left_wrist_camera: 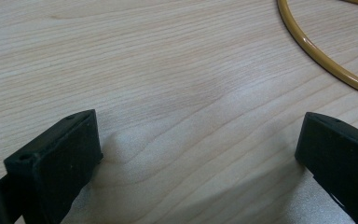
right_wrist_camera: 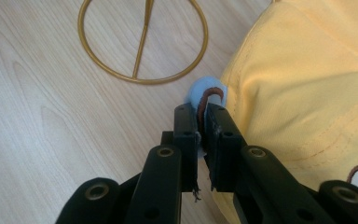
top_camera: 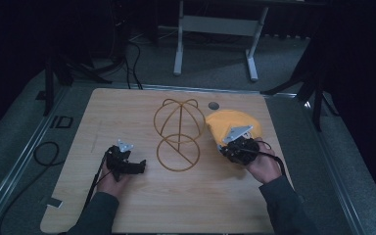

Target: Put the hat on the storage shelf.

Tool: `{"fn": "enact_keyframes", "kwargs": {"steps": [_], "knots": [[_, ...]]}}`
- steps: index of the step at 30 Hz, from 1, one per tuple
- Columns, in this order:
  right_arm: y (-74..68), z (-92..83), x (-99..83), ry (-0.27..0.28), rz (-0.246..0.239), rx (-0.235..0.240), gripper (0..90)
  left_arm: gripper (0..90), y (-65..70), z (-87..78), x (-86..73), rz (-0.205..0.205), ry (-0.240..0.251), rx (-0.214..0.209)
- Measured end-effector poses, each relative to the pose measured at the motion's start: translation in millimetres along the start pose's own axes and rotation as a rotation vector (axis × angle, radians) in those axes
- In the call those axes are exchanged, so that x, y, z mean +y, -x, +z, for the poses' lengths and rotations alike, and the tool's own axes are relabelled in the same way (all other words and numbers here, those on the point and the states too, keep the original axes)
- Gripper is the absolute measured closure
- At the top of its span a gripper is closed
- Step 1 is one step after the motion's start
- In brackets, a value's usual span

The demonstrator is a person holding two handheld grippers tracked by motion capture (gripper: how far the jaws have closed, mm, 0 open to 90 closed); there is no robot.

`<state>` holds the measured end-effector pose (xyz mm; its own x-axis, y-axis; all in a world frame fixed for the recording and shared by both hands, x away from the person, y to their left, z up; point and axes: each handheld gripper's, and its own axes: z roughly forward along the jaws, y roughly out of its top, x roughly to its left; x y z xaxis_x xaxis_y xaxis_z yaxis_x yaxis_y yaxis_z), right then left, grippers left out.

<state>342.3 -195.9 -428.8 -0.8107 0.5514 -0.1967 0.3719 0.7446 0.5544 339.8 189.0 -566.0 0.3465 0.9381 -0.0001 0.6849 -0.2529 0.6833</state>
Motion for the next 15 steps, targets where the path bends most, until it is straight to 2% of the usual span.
{"fn": "enact_keyframes", "kwargs": {"steps": [6, 7, 15], "knots": [[3.5, -8.9, 1.5, 0.012, 0.000, -0.004, 83.6, 0.1, 0.0, 0.0, 0.0, 0.000, 0.000, 0.000], [5.7, -15.8, 2.6, 0.019, 0.004, -0.010, 83.6, 0.1, 0.1, 0.0, 0.0, 0.000, 0.000, 0.001], [13.9, -38.3, 7.8, 0.027, -0.006, -0.035, 83.8, 0.1, 0.1, 0.0, 0.0, 0.000, 0.000, 0.001]]}}
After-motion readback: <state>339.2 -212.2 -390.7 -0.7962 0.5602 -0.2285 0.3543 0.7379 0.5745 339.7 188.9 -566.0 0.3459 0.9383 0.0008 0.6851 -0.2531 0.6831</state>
